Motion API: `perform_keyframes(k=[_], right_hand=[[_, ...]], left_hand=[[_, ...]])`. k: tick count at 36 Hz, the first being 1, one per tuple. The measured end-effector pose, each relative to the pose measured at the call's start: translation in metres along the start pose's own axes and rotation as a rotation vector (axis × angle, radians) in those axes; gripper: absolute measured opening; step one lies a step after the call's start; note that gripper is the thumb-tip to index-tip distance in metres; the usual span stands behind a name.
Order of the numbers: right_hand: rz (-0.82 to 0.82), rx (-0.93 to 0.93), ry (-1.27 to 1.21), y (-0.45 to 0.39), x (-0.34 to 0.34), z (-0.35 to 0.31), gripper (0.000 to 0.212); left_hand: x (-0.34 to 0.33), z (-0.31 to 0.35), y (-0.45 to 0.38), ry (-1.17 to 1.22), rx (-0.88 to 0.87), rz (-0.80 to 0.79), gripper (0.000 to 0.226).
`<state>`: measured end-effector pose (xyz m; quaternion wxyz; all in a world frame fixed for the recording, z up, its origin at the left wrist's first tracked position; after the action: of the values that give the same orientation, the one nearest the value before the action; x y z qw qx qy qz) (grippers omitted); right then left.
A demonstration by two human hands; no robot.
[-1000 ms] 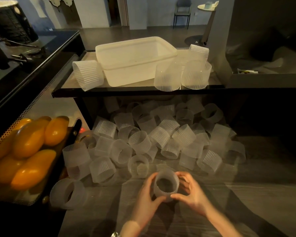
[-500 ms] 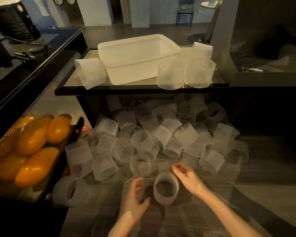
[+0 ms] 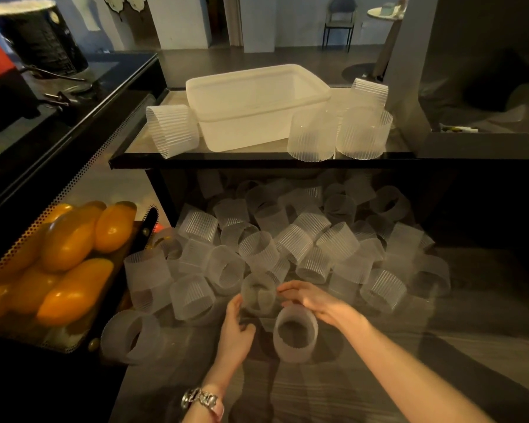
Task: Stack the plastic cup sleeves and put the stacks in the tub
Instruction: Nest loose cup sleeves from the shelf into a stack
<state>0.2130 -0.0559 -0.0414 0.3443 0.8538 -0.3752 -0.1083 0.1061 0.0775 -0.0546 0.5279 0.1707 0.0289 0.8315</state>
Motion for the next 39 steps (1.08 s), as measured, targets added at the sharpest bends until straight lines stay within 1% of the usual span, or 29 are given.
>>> perform_keyframes(k=[5,9,15,20,25,27,32,33,35,37,39], right_hand=[[0.03,0.035,-0.069,0.004,0.004,0.001,0.024],[-0.004,0.057,-0.126,0.009,0.006,0.006,0.014],[-0.021,0.086,-0.278,0.012,0.006,0.002,0.022],[-0.056,0.121,-0.212,0.013,0.003,-0.003,0.015],[-0.079,0.084,-0.052,0.013,-0.005,-0.003,0.028],[-0.083,0.041,-0.032,0.01,-0.007,-0.001,0.025],[-0.081,-0.031,-0.008,0.005,-0.008,0.002,0.038],[-0.081,-0.035,0.011,0.004,-0.008,0.002,0.039],[-0.076,-0.031,0.038,0.005,-0.007,0.002,0.032],[-0.055,-0.03,0.065,0.005,-0.005,0.002,0.027],[-0.033,-0.001,0.126,0.004,-0.004,0.0,0.028]], left_hand=[[0.003,0.011,0.004,0.008,-0.079,0.022,0.06],[0.005,0.014,0.007,0.049,-0.096,0.019,0.058],[0.004,0.022,0.011,0.095,-0.116,0.02,0.063],[0.003,0.026,0.012,-0.018,-0.144,-0.018,0.069],[0.003,0.021,0.011,-0.112,-0.12,-0.054,0.073],[0.003,0.015,0.01,-0.162,-0.086,-0.072,0.073],[0.001,-0.002,0.004,-0.297,-0.001,-0.126,0.069],[0.0,-0.004,0.002,-0.31,0.01,-0.129,0.068],[-0.002,-0.007,0.0,-0.301,0.019,-0.124,0.067],[-0.003,-0.009,-0.001,-0.286,0.017,-0.107,0.073],[-0.004,-0.011,-0.003,-0.241,-0.011,-0.083,0.078]])
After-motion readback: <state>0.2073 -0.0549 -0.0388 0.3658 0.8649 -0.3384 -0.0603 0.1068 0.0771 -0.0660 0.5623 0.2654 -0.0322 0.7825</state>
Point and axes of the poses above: each hand's wrist, its own y-axis away from the middle knuckle, its own x-axis out of the back of the hand, z = x × y, the point moved 7 cm from there along -y, towards the middle knuckle, and after that the axes turned 5 degrees about -x, right-handed, at the moved point
